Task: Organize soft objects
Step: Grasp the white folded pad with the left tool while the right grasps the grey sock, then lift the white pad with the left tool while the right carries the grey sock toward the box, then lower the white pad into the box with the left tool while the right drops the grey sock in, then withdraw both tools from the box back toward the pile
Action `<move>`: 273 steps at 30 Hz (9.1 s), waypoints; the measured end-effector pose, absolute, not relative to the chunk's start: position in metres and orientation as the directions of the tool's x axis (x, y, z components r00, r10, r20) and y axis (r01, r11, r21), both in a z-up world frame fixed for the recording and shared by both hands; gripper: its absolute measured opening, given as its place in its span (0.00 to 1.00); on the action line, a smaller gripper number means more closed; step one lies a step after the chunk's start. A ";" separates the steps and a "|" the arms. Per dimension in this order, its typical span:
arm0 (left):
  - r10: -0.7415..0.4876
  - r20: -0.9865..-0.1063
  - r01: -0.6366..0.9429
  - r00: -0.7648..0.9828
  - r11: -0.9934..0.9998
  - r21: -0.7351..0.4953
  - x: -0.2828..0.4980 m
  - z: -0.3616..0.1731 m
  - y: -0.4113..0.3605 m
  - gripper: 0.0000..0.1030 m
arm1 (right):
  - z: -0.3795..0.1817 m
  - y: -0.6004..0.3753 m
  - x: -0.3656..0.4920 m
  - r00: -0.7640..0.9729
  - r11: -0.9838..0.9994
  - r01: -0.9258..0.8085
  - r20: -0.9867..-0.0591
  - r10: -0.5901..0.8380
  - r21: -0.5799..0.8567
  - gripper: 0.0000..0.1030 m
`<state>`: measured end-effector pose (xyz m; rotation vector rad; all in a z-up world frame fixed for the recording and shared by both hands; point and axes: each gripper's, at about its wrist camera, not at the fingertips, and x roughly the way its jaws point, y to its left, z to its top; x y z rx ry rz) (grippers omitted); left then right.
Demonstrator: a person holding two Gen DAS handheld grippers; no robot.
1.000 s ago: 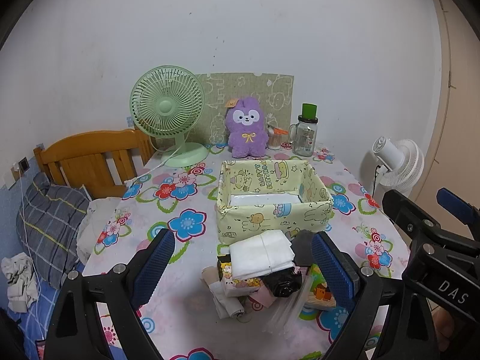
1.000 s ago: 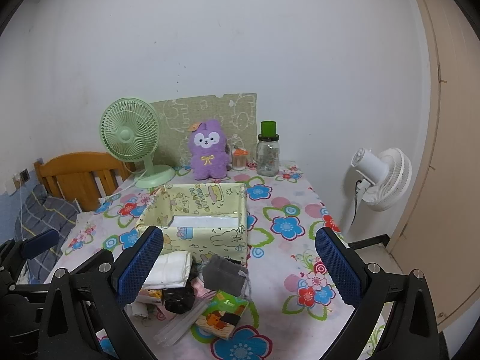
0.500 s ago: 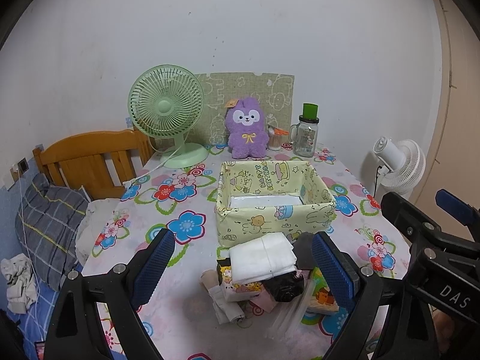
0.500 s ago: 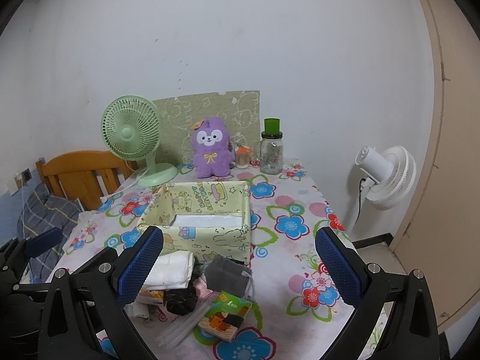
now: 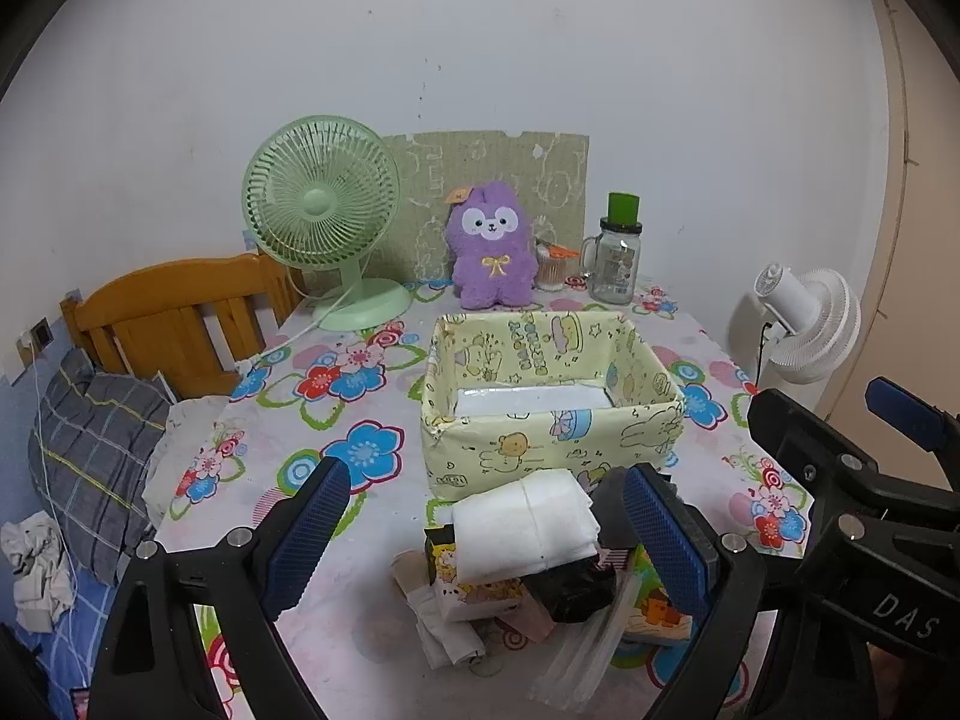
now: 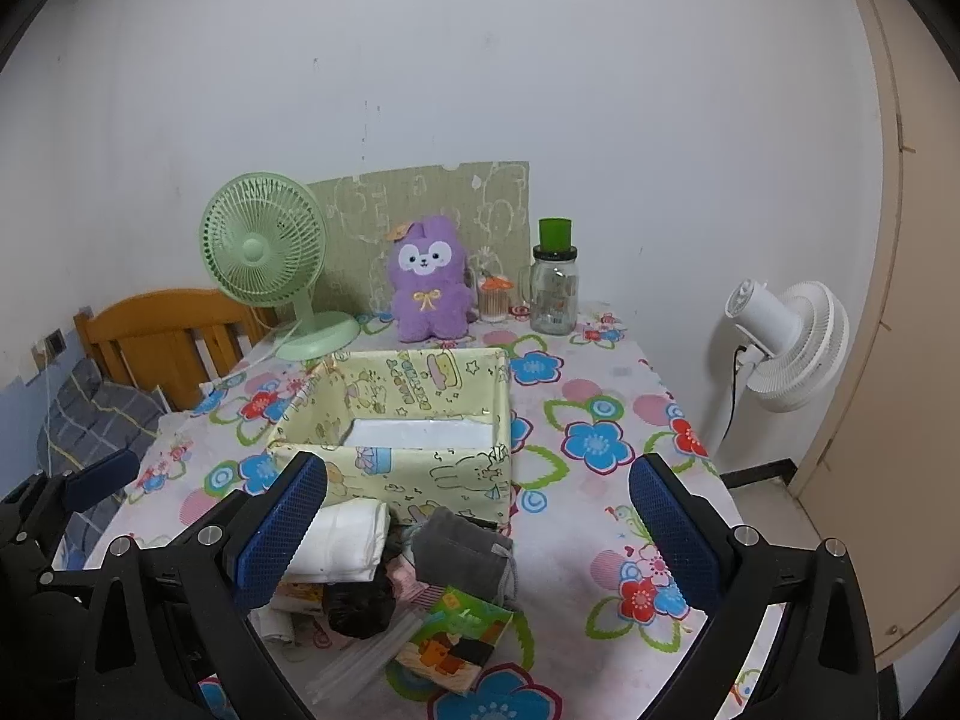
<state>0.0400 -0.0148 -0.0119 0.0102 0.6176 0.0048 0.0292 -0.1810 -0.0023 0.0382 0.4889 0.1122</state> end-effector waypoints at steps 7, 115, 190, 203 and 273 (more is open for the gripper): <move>-0.005 -0.618 0.012 0.786 1.000 0.007 0.055 -0.037 -0.017 0.91 | -0.022 -0.175 0.045 0.852 0.991 -0.120 -0.507 0.133 0.059 0.96; -0.169 -0.668 0.139 0.724 0.985 -0.099 0.066 -0.060 -0.023 0.16 | -0.066 -0.163 0.073 0.744 0.975 -0.166 -0.631 0.220 0.145 0.35; -0.162 -0.628 0.138 0.761 0.987 -0.088 0.161 -0.009 -0.020 0.16 | 0.001 -0.161 0.159 0.817 0.970 -0.185 -0.524 0.242 0.158 0.35; -0.153 -0.670 0.146 0.726 0.987 -0.067 0.188 -0.023 -0.025 0.17 | -0.005 -0.157 0.184 0.808 0.972 -0.187 -0.542 0.233 0.140 0.36; -0.044 -0.668 0.092 0.742 0.995 0.036 0.119 -0.013 -0.020 0.90 | 0.003 -0.154 0.136 0.808 0.984 -0.151 -0.561 0.180 0.097 0.95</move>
